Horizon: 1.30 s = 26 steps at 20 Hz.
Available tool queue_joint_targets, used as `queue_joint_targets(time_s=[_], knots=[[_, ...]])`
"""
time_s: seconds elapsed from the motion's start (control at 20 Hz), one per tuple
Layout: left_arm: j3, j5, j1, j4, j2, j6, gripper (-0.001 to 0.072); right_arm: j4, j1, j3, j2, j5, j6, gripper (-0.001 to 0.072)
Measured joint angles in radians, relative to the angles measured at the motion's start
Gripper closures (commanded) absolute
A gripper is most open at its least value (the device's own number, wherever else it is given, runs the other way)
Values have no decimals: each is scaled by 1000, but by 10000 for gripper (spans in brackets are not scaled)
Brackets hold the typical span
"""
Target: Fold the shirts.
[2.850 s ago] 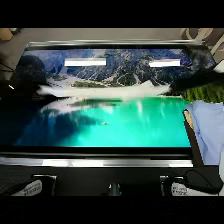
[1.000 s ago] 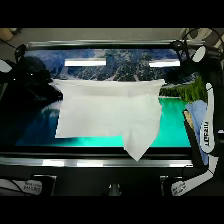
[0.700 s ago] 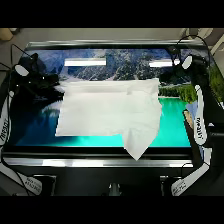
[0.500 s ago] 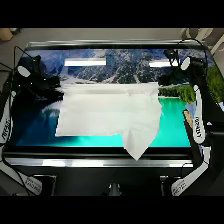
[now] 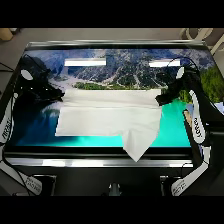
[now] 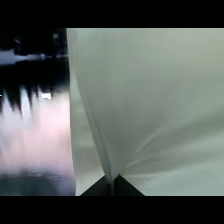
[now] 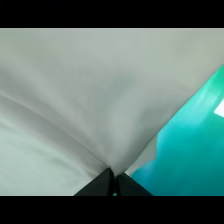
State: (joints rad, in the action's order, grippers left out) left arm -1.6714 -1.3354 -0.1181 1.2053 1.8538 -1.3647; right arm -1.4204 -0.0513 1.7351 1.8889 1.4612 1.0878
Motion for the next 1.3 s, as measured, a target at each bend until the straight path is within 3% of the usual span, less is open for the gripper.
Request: queue_joint_targets(time_s=[0.05,0.1,0.2,0.25,0.3,0.6,0.75,0.85,0.9,1.05,1.3], knots=[[2,-9,0,1,3,-6,686,2,0,-4,0,2,5,690],[3,-14,0,3,6,-16,655,2,0,-8,0,2,16,636],[4,-20,0,3,11,-39,284,9,0,-10,0,0,34,359],[3,-21,0,2,12,-50,219,14,-1,-11,-1,-2,41,198],[-2,-29,-2,0,10,-57,219,20,-4,-11,-7,-2,48,138],[-23,-130,-87,8,-73,-75,226,21,-117,-22,-129,126,31,181],[121,-164,-139,18,-166,-73,276,-5,-161,-125,-230,157,4,182],[293,-145,-159,18,-244,-39,256,-26,-175,-249,-309,146,-16,191],[375,-129,-166,16,-276,-21,253,-32,-180,-306,-340,129,-23,230],[584,-58,-178,14,-346,35,246,-27,-185,-445,-411,100,-35,230],[724,8,-184,-26,-380,98,246,-3,-190,-520,-449,74,-44,228]])
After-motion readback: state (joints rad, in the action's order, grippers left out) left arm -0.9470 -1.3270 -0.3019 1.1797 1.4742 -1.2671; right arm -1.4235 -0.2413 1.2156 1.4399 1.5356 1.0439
